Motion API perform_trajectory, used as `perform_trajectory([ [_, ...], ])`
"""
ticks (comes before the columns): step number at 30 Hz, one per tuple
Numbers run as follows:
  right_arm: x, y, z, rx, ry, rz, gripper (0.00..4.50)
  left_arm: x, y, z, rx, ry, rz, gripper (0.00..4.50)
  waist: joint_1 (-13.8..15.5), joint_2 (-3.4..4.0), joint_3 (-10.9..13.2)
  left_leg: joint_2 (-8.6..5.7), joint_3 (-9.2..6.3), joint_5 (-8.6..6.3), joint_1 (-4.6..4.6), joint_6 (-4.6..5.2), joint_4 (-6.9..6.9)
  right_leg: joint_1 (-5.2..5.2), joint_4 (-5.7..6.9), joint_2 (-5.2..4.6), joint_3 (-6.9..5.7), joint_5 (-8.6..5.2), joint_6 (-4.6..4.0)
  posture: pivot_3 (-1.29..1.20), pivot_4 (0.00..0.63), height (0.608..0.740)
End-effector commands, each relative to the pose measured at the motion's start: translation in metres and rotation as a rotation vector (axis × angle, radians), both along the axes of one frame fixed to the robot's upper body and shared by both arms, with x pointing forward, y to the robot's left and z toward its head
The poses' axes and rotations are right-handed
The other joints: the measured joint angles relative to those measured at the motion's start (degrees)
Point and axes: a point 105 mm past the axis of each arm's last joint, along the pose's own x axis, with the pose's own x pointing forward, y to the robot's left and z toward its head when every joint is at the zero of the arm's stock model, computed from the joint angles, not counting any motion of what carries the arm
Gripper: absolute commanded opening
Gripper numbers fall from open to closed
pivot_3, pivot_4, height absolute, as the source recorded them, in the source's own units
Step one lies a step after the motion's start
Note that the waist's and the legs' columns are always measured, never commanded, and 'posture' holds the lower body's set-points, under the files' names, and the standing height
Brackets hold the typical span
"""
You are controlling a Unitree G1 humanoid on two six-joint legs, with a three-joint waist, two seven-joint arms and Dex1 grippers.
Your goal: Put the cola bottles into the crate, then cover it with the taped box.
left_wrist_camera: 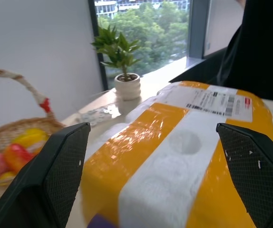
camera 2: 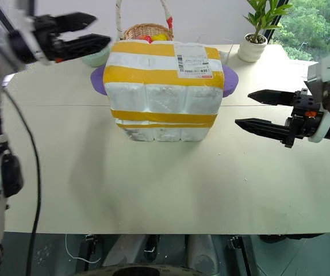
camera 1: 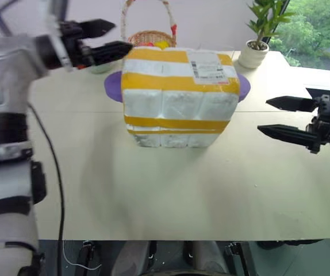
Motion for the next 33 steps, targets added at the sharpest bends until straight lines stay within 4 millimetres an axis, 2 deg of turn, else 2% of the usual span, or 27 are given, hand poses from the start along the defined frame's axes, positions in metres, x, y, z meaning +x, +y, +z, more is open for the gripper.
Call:
perform_trajectory([
  [1,-0.006,0.0,0.01,0.01,-0.05,-0.004,4.5,0.009,-0.021,0.008,0.019,-0.036,-0.013,4.46,0.0,0.0,0.0,-0.01,0.01,0.14,-0.01,-0.24,-0.01,0.0,-0.01,-0.01,0.01,0.0,0.0,0.0,0.15,0.738],
  [3,-0.007,-0.001,0.009,0.016,-0.048,-0.013,4.5,0.012,-0.035,0.006,0.021,-0.033,-0.041,4.46,0.0,0.0,0.0,-0.01,0.02,0.14,-0.01,-0.25,-0.04,-0.03,-0.01,-0.03,0.08,0.0,0.0,0.0,0.15,0.738],
  [6,-0.007,-0.002,0.008,0.025,-0.046,-0.024,4.5,0.02,-0.044,-0.001,0.068,-0.047,-0.026,4.46,-0.2,0.0,0.0,-0.01,0.05,0.14,-0.04,-0.25,-0.06,-0.09,-0.02,-0.03,0.14,0.0,0.0,0.0,0.15,0.738],
  [10,-0.008,-0.003,0.008,0.033,-0.042,-0.035,4.5,0.026,-0.041,-0.026,0.283,-0.151,0.017,4.46,-0.1,0.0,0.0,0.01,0.06,0.14,-0.05,-0.26,-0.11,-0.14,-0.02,-0.02,0.18,0.0,0.0,0.0,0.15,0.738],
  [13,-0.008,-0.003,0.008,0.038,-0.042,-0.038,4.5,0.026,-0.038,-0.04,0.341,-0.167,0.008,4.46,-0.1,0.02,0.0,0.01,0.08,0.14,-0.05,-0.27,-0.12,-0.15,-0.02,-0.03,0.22,0.0,0.0,0.0,0.15,0.738],
  [16,-0.006,-0.003,0.009,0.044,-0.044,-0.038,4.5,0.027,-0.037,-0.04,0.323,-0.173,0.015,4.46,0.0,0.02,0.0,0.01,0.07,0.09,-0.05,-0.19,-0.11,-0.12,-0.06,-0.04,0.23,0.0,0.0,0.0,0.15,0.738],
  [20,-0.003,-0.002,0.009,0.043,-0.045,-0.033,4.5,0.026,-0.038,-0.031,0.262,-0.174,0.018,4.46,0.0,0.02,0.0,0.01,0.07,-0.01,-0.05,-0.02,-0.11,-0.13,-0.05,-0.03,0.22,0.0,0.0,0.0,0.15,0.738],
  [23,-0.002,-0.001,0.011,0.043,-0.046,-0.028,4.5,0.011,-0.033,-0.004,0.135,-0.177,-0.035,4.46,-0.1,0.02,0.0,0.01,0.07,-0.01,-0.06,-0.02,-0.1,-0.14,-0.05,-0.03,0.22,0.0,0.0,0.0,0.15,0.738],
  [25,-0.002,-0.002,0.01,0.04,-0.041,-0.027,4.5,-0.007,-0.023,0.015,0.06,-0.164,-0.095,4.46,-0.2,0.01,0.0,0.01,0.07,0.0,-0.19,-0.03,-0.08,-0.29,-0.02,-0.02,0.22,0.0,0.0,0.0,0.15,0.738],
  [27,-0.002,-0.003,0.008,0.027,-0.034,-0.026,4.5,-0.027,-0.008,0.021,0.049,-0.129,-0.157,4.46,-0.5,0.01,0.0,0.02,0.07,0.18,-0.45,-0.32,-0.05,-0.56,0.04,-0.01,0.22,0.0,0.0,0.0,0.15,0.738],
  [30,-0.004,-0.007,0.008,0.014,-0.027,-0.027,4.5,-0.06,0.025,0.01,0.124,-0.048,-0.22,4.46,-1.3,0.07,0.0,0.02,0.09,0.21,-0.47,-0.37,-0.08,-0.71,0.28,-0.02,0.23,0.0,0.0,0.0,0.15,0.738],
  [33,-0.006,-0.013,0.006,-0.011,-0.014,-0.033,4.5,-0.091,0.058,-0.021,0.285,0.079,-0.24,4.46,-1.7,0.12,0.0,0.02,0.11,0.21,-0.43,-0.38,-0.1,-0.71,0.31,-0.02,0.27,-0.01,-0.02,0.0,0.15,0.738],
])
